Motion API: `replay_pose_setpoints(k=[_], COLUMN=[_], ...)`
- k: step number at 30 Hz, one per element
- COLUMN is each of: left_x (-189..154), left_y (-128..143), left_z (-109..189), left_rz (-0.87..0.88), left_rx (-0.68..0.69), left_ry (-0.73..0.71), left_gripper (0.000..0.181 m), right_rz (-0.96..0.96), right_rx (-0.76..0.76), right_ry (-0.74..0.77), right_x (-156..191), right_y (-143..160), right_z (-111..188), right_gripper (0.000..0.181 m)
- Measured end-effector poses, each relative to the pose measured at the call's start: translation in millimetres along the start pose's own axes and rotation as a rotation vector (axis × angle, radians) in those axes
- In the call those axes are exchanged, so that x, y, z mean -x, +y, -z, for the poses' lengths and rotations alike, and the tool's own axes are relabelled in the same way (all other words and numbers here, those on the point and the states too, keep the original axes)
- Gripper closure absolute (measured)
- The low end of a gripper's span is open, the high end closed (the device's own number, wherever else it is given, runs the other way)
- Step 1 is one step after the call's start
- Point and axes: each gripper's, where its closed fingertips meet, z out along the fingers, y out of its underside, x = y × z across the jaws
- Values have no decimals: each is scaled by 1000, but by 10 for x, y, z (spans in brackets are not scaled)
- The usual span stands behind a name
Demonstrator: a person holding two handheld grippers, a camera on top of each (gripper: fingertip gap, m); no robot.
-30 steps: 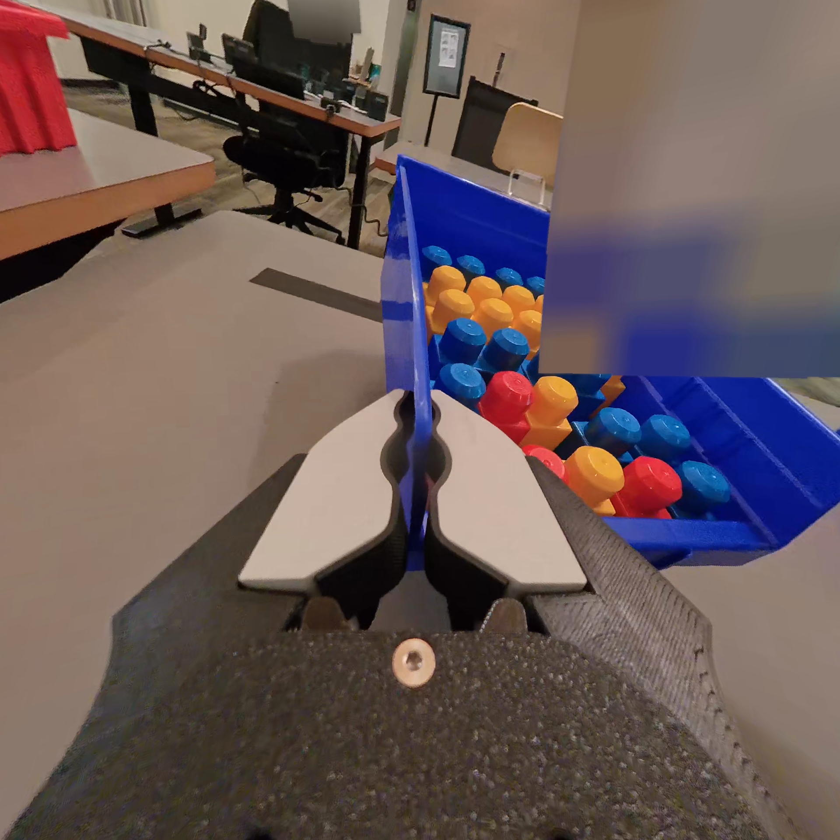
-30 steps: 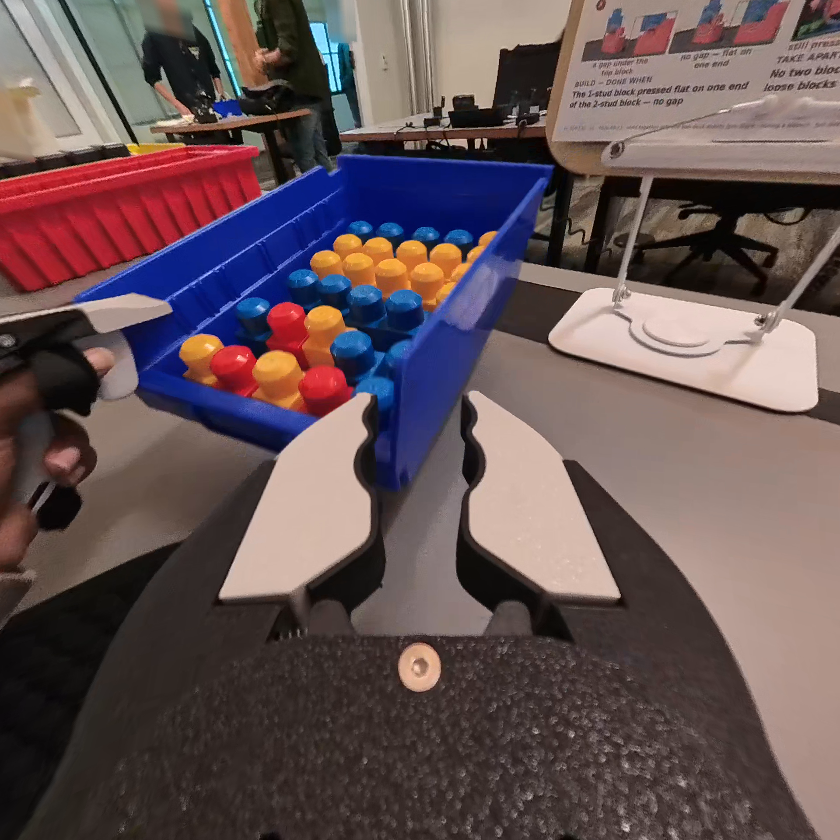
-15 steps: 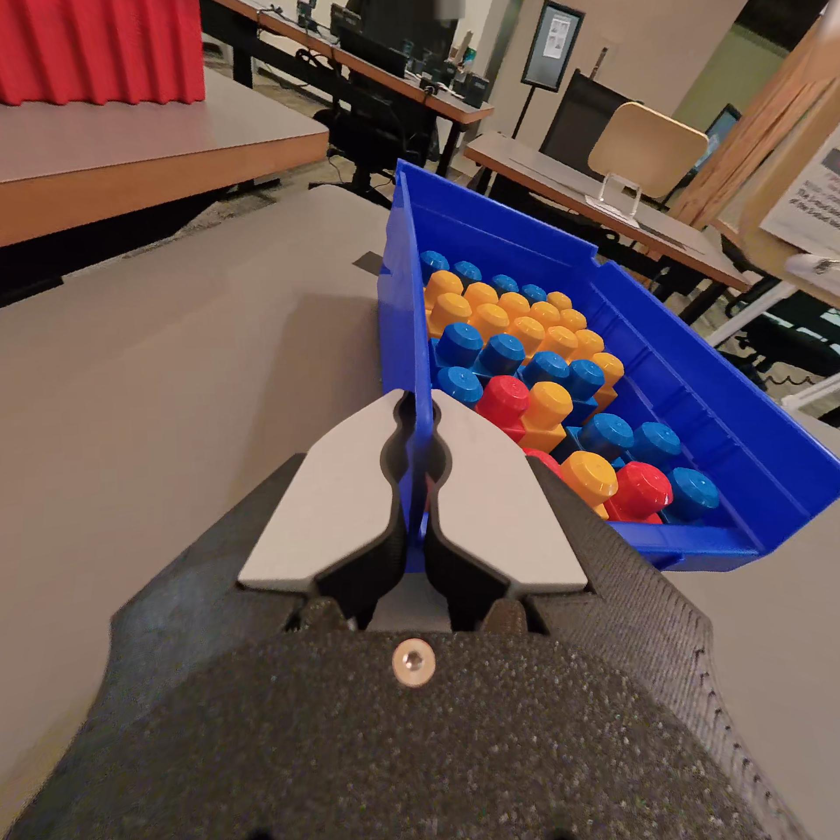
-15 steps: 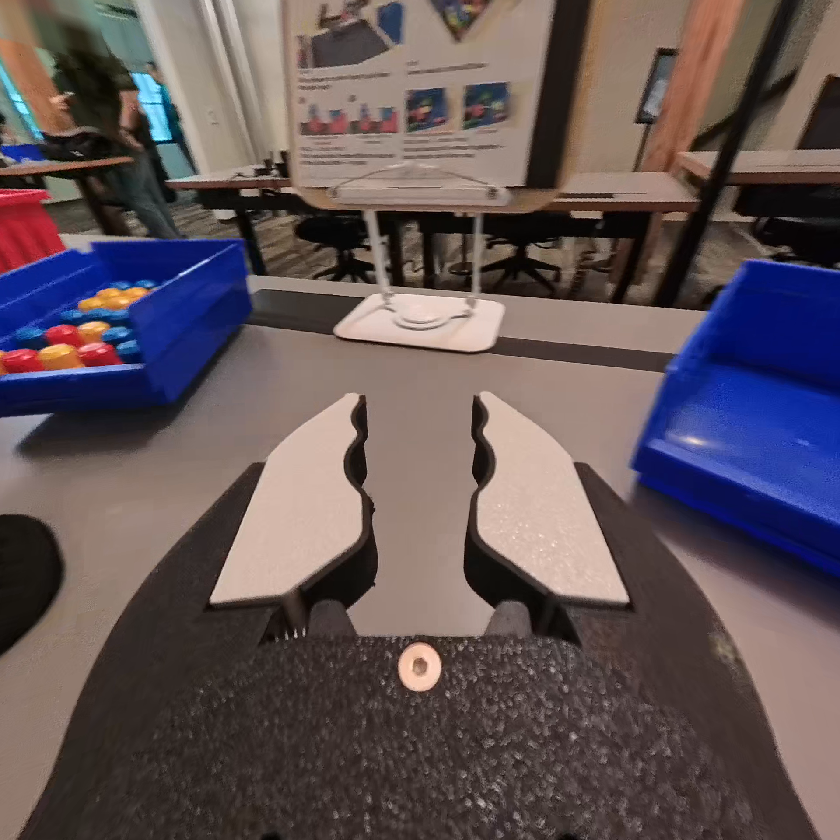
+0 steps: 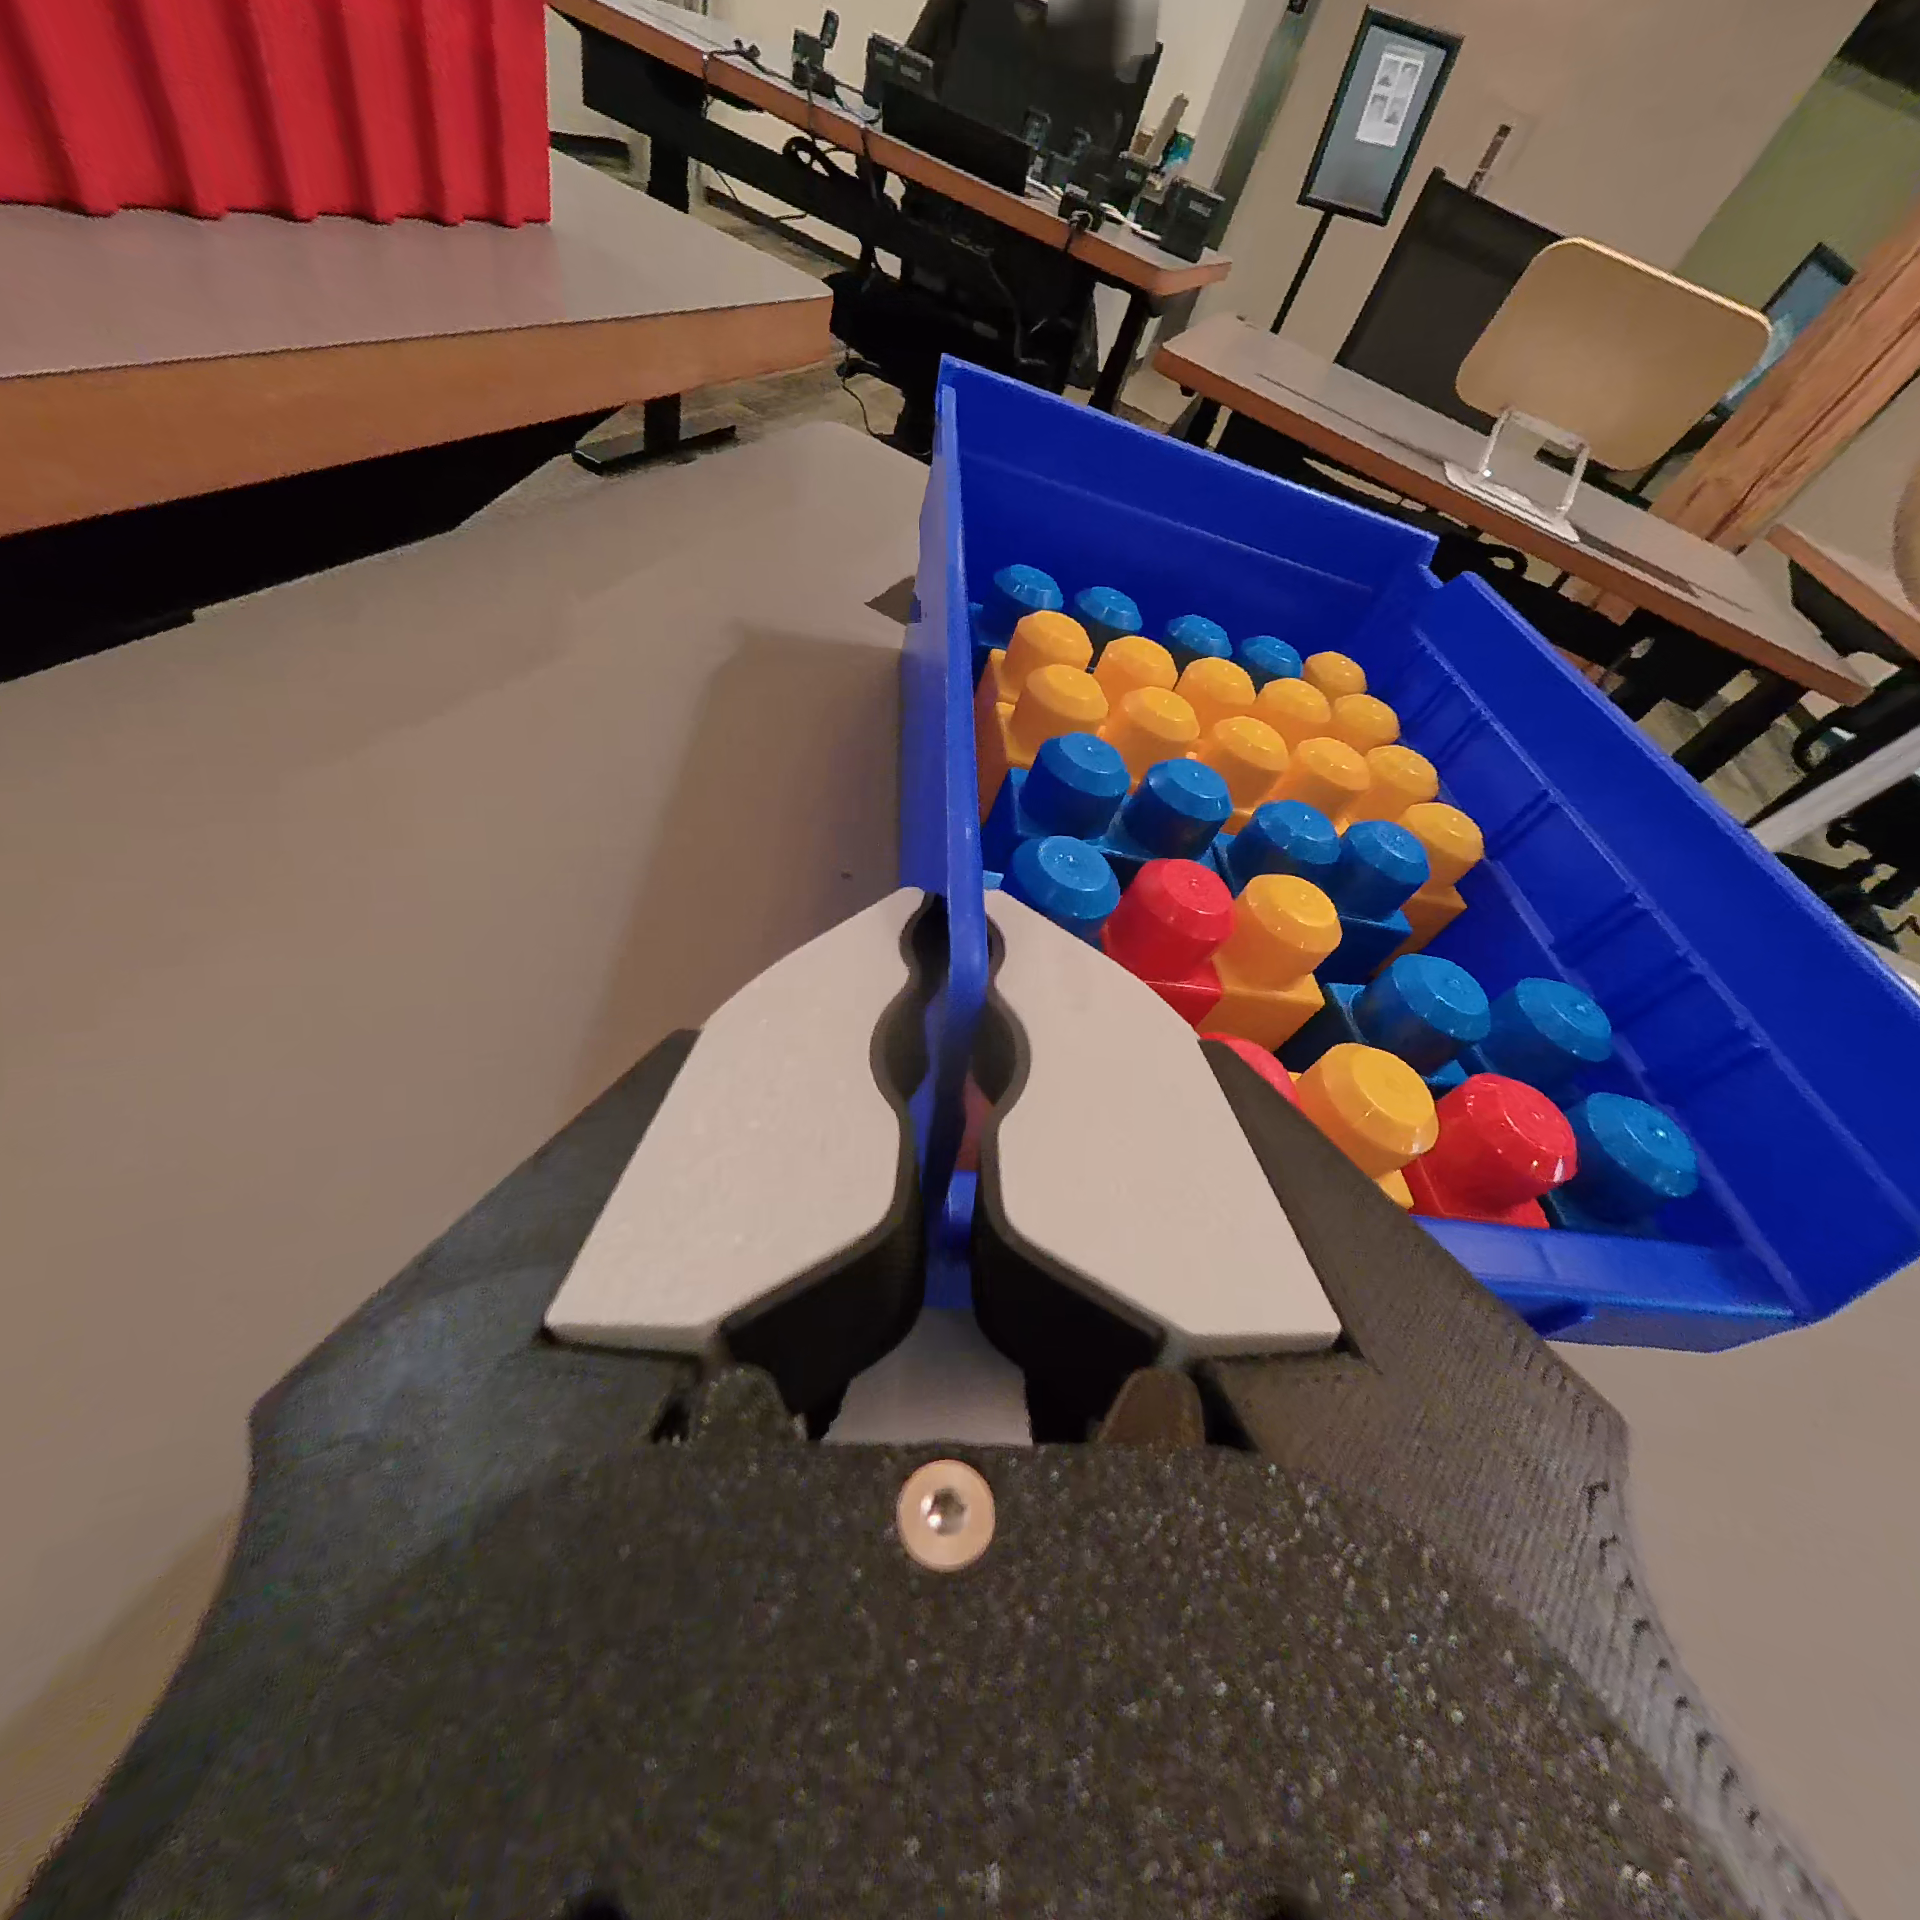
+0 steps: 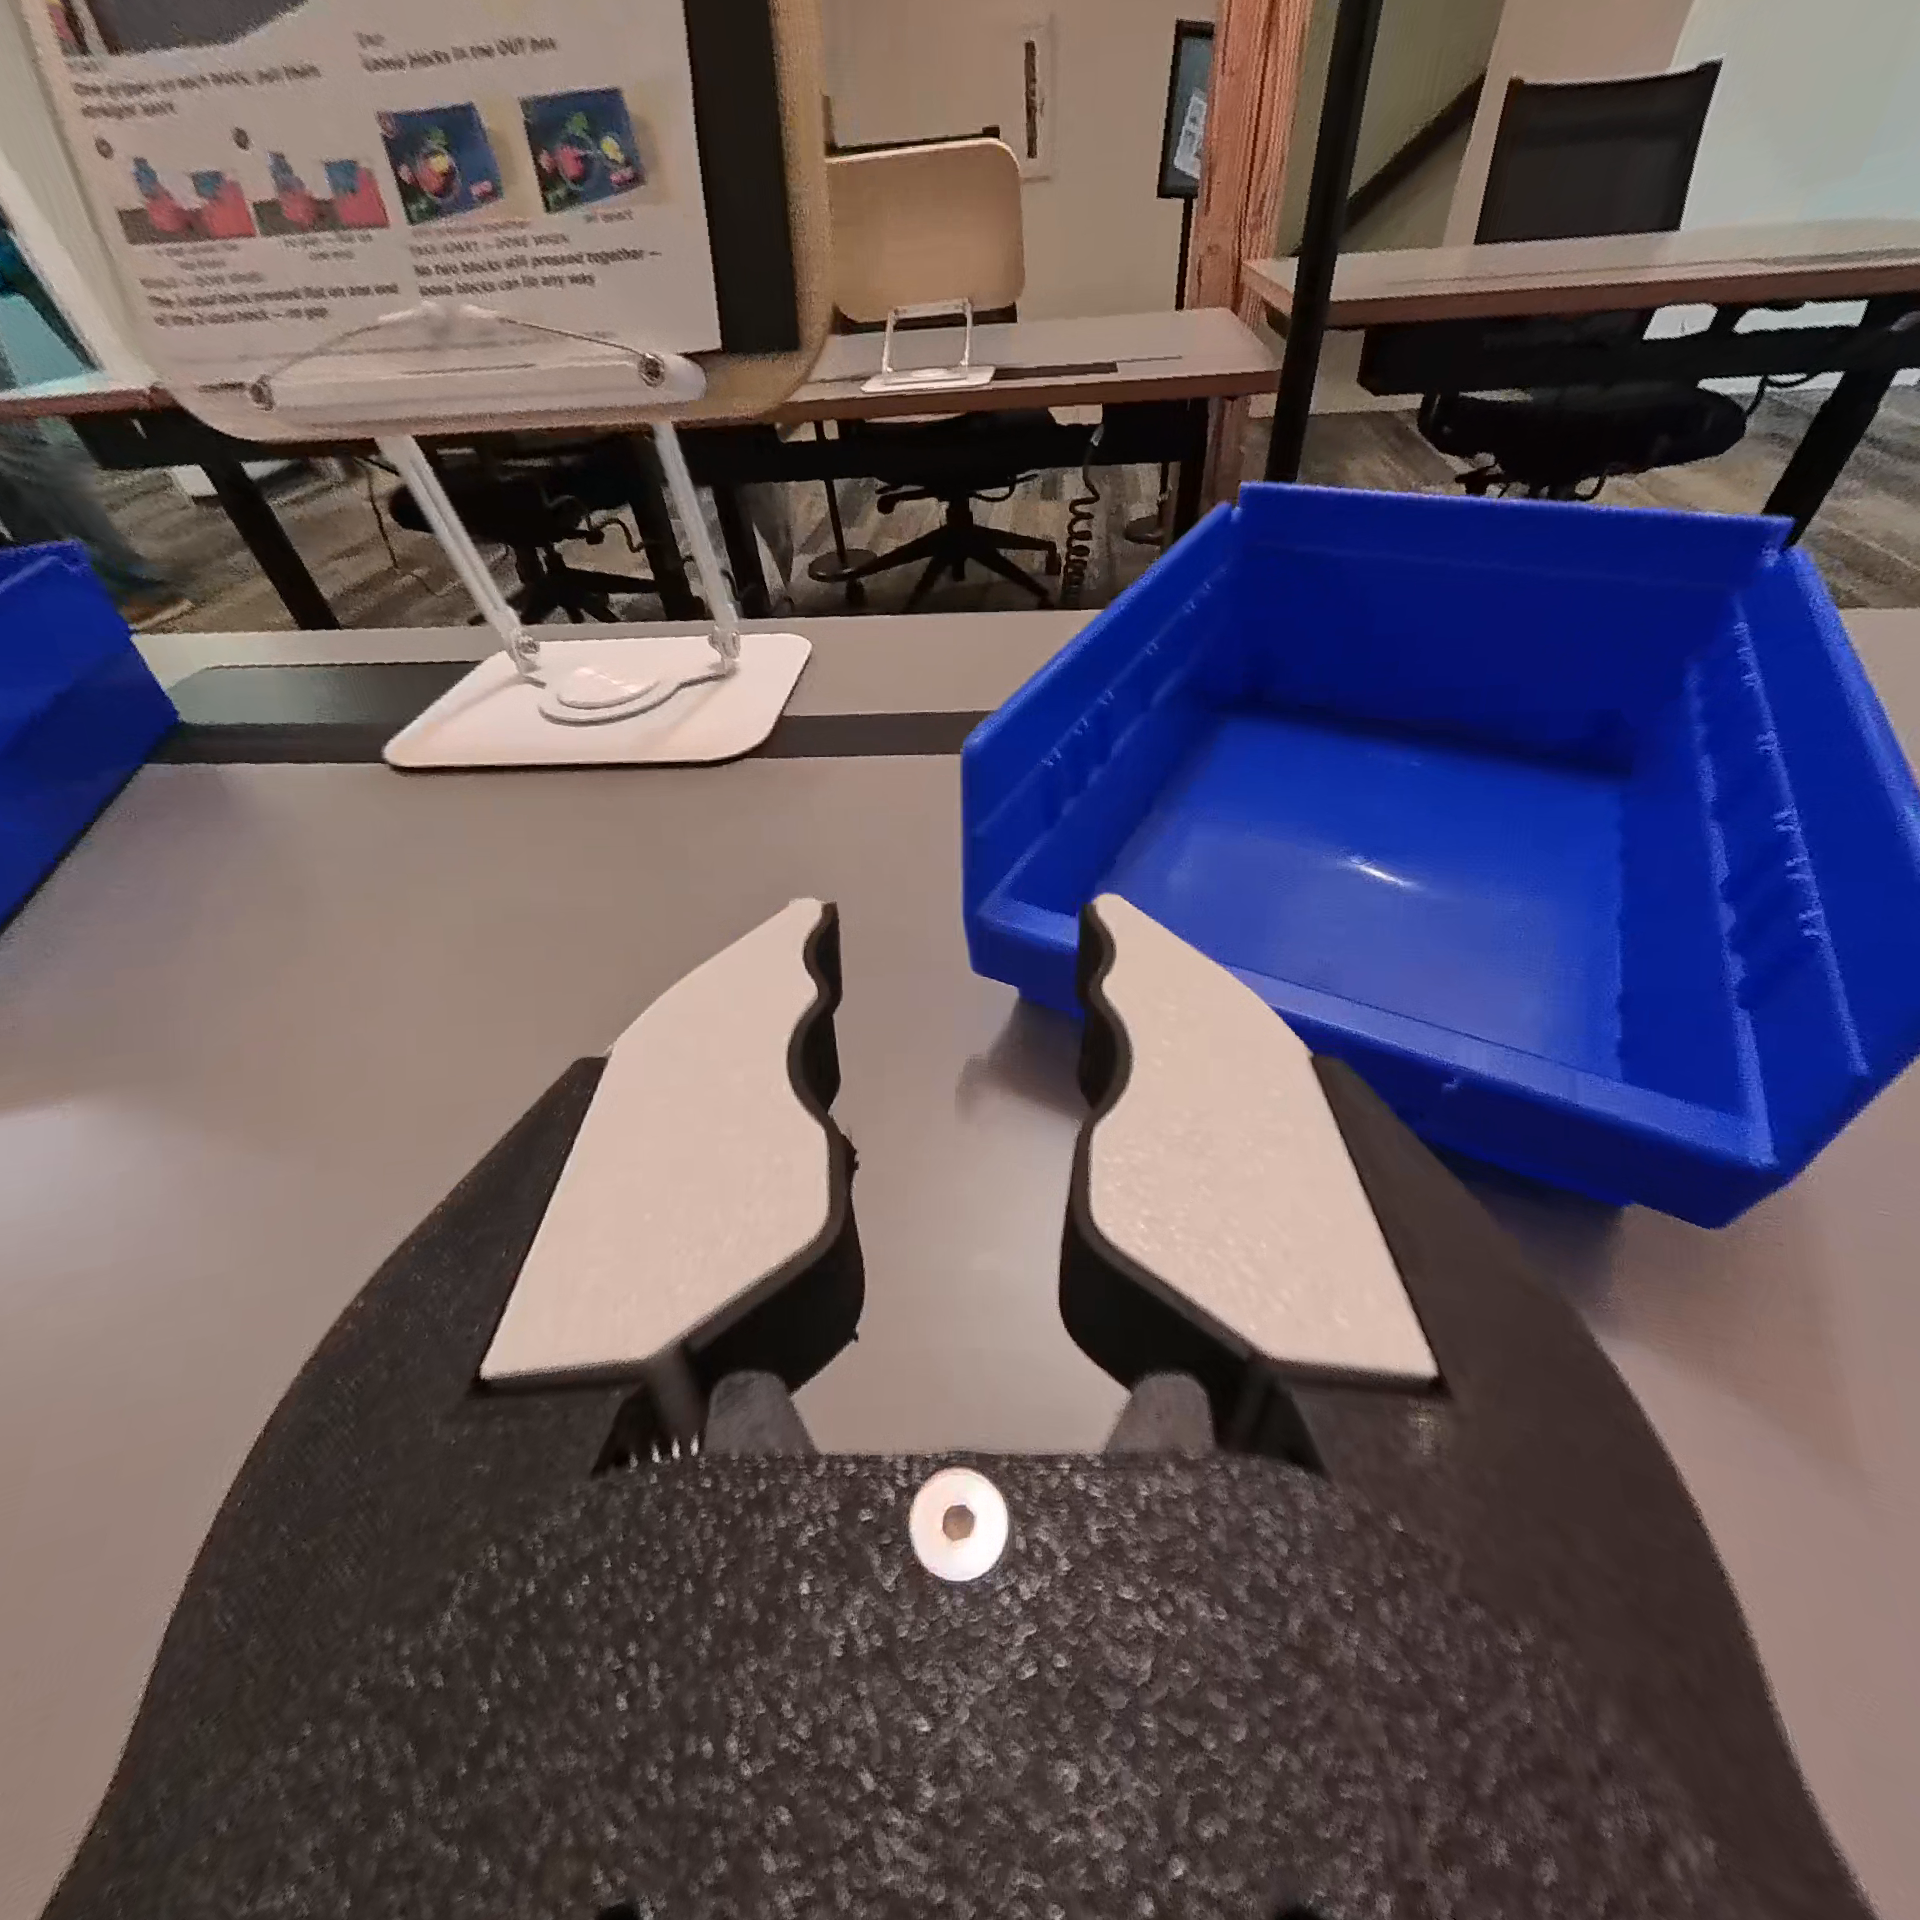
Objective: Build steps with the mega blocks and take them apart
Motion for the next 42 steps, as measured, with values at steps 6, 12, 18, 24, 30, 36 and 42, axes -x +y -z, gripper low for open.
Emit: replay_pose_setpoints(k=[6,12,18,24,30,36,42], left_x=[-62,-99,-131,-286,-557,-617,-660], left_y=[-34,-54,-205,-535,-513,-439,-380], left_z=[-198,-255,-97,253,346,304,277], left_rz=[-1,14,60,-92,-249,-311,-319], left_rx=[-10,-38,-112,-237,-260,-232,-203], left_ry=[-36,-38,47,73,115,119,139], left_gripper=[177,175,142,146,152,153,153], right_rz=[-28,-3,46,-38,-11,27,46], right_rx=[0,-5,67,209,249,270,279], right_ry=[13,110,335,338,351,372,352], right_x=[-131,-458,-1331,-1870,-1942,-1694,-1549], right_y=[25,-17,-33,332,480,513,489], right_z=[3,89,105,-220,-345,-261,-468], right_gripper=[138,138,114,124,175,177,178])
